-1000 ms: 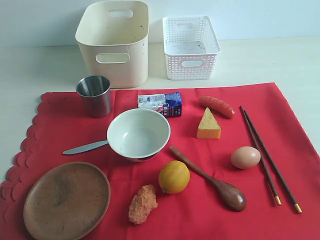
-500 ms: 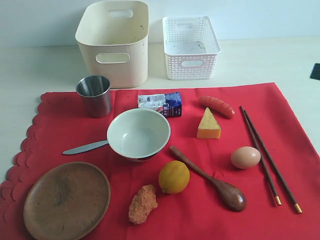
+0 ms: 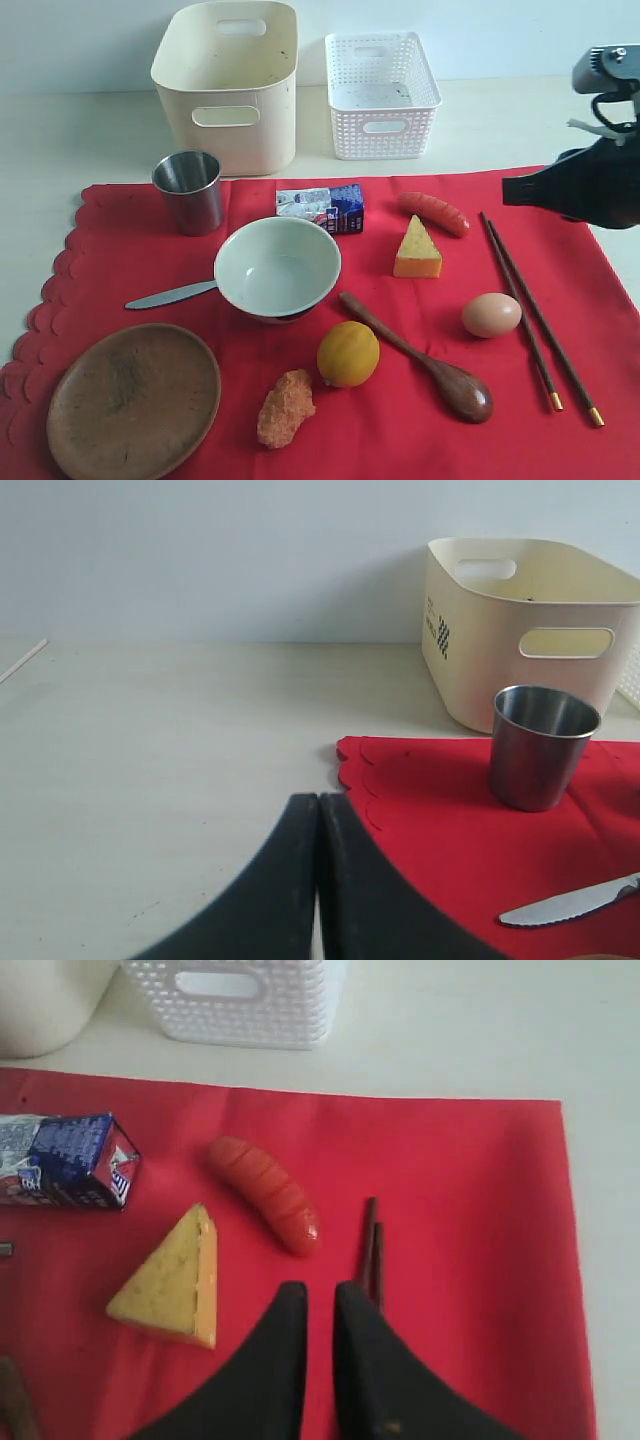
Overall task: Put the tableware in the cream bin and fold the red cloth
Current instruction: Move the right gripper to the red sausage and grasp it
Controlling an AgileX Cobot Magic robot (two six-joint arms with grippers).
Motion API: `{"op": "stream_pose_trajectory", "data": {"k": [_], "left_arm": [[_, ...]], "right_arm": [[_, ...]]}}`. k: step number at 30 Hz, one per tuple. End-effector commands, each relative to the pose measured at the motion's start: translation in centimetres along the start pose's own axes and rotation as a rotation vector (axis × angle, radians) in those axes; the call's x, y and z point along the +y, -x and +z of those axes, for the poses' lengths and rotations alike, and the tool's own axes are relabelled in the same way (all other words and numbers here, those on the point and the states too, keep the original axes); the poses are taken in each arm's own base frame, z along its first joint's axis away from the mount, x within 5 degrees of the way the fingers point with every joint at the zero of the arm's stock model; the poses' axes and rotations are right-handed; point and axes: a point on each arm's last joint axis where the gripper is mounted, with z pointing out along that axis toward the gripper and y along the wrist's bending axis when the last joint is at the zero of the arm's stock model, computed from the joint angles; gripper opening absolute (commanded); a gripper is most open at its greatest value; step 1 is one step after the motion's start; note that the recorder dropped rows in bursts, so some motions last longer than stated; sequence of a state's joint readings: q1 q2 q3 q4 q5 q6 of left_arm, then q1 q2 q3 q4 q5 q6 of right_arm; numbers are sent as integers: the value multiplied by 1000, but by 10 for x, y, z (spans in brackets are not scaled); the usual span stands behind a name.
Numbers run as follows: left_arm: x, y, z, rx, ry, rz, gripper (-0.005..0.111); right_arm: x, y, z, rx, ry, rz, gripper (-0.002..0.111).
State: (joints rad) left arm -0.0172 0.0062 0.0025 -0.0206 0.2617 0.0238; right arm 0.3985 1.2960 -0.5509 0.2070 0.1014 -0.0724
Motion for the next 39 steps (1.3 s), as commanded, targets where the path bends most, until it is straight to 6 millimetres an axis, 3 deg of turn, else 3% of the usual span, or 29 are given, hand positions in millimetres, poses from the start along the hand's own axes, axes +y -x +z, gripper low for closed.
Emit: {"op": "stream_pose_trajectory", "data": {"k": [1,6,14,22,39], "left_arm": [[0,2,-1,-15,-4,0,3],[0,2,-1,-15,-4,0,3],[0,2,-1,-15,-4,0,3],[0,2,-1,-15,-4,0,3],[0,2,-1,-15,-4,0,3]], "right_arm": [[6,7,25,50,6,-55,20],[5,0,45,145,0,-62,35],[4,-2,55,133,-3,-132,59],[4,3,76,152,-6,-135,60],[7,14,142,284,8,-191,59]]}}
